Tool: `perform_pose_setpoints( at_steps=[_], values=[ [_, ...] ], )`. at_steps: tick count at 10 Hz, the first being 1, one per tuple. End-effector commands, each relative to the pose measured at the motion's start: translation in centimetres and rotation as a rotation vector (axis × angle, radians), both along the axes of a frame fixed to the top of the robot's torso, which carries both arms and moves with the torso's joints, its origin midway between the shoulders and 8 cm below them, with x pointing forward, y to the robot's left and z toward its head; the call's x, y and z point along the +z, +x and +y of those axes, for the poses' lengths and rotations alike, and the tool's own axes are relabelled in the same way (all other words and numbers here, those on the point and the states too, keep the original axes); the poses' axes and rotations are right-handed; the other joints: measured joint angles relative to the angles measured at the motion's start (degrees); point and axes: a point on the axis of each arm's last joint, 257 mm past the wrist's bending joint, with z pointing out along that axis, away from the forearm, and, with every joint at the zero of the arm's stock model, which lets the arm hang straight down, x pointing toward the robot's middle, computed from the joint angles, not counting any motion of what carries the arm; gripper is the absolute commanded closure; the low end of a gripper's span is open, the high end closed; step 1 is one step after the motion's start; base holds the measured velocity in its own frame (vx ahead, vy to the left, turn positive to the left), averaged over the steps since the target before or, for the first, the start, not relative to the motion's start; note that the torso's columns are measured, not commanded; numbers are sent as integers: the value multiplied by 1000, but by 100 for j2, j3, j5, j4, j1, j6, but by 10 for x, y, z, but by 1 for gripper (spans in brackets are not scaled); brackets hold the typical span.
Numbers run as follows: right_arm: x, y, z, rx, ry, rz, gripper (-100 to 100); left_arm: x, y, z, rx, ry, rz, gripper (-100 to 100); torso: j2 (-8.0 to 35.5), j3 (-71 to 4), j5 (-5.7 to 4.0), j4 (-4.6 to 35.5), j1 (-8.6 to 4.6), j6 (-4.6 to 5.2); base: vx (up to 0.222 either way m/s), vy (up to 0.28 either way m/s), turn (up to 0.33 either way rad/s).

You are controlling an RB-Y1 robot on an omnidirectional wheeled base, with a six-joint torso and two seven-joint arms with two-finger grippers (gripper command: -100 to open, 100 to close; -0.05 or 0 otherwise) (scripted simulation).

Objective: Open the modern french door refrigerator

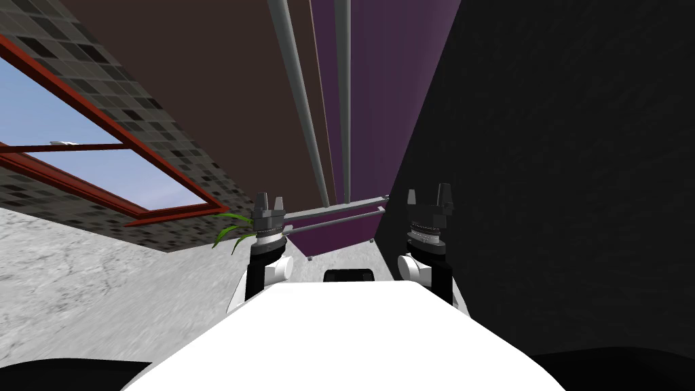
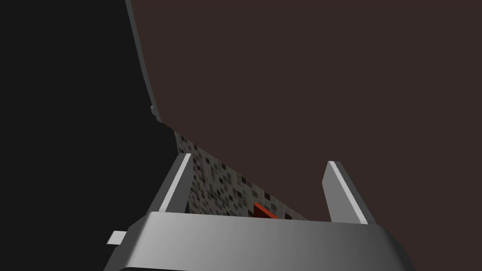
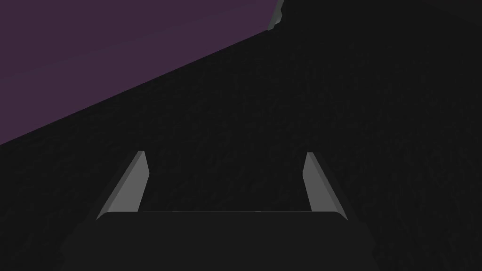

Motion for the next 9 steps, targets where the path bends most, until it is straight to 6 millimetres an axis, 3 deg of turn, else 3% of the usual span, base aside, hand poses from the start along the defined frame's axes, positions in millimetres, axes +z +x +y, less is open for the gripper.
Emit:
perform_pose_setpoints(
  at_steps=[1,9],
  values=[
    [0,0,0,0,0,0,0,0,0,0,0,0,0,0,232,-467,0,235,0,0,0,0,0],
    [0,0,0,0,0,0,0,0,0,0,0,0,0,0,3539,-7073,0,3537,0,0,0,0,0]
  ],
)
